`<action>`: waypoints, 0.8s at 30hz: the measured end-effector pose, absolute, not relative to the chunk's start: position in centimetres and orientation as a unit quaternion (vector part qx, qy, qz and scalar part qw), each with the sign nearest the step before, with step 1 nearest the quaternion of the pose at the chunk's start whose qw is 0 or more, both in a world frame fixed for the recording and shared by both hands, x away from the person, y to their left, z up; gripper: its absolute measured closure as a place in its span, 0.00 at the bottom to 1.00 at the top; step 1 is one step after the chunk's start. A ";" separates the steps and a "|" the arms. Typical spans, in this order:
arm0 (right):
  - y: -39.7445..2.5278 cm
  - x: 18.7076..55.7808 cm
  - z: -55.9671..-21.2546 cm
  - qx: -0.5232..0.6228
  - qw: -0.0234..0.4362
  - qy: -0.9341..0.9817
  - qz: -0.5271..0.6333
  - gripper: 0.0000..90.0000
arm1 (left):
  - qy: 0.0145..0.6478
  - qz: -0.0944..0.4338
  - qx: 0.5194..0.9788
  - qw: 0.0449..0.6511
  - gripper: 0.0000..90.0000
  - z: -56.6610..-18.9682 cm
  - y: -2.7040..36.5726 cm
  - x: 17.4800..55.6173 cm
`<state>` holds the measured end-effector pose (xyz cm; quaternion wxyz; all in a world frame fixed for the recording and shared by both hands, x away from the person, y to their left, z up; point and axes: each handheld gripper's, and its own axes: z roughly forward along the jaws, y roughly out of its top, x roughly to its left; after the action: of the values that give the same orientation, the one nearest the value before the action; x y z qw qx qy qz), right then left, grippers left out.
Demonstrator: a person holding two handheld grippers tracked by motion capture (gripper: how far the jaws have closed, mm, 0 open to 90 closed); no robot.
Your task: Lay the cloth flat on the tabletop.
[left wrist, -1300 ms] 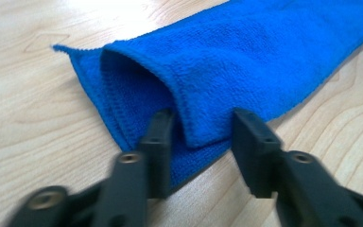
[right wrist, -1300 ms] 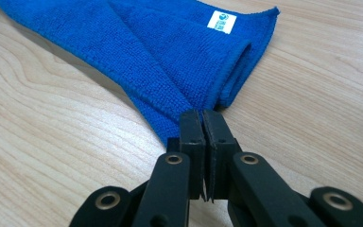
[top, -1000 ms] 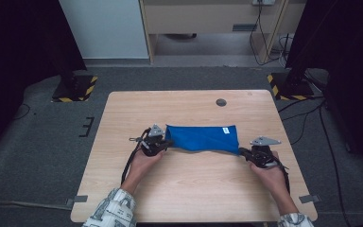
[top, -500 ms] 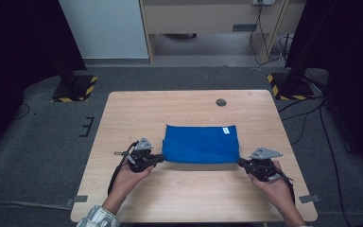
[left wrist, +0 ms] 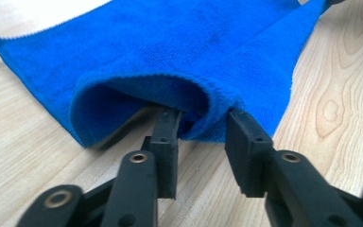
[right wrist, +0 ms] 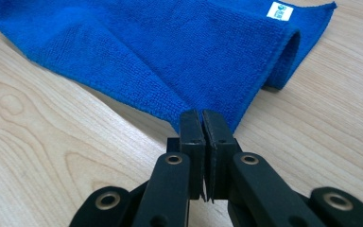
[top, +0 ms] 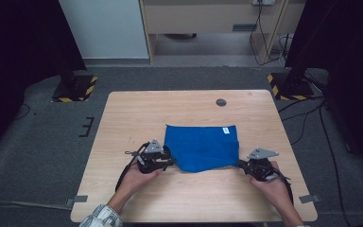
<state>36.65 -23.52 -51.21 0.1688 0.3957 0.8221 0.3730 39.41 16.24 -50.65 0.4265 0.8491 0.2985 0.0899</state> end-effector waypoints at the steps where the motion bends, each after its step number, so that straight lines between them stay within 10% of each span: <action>1: -23.5 36.7 -51.2 0.397 0.168 0.822 0.372 0.98 | 0.295 0.091 0.848 0.430 0.67 -50.6 16.3 39.3; 10: -23.7 36.7 -51.1 0.398 0.172 0.820 0.373 0.97 | 0.306 0.099 0.846 0.426 0.92 -50.0 16.2 39.3; 24: -23.5 40.4 -52.7 0.418 0.185 0.816 0.354 0.98 | 0.425 0.111 0.799 0.411 0.93 -51.8 15.7 45.8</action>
<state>40.41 -23.46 -52.74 0.1845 0.4185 0.8158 0.3541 45.82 15.75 -51.79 0.4108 0.7989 0.4251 0.1106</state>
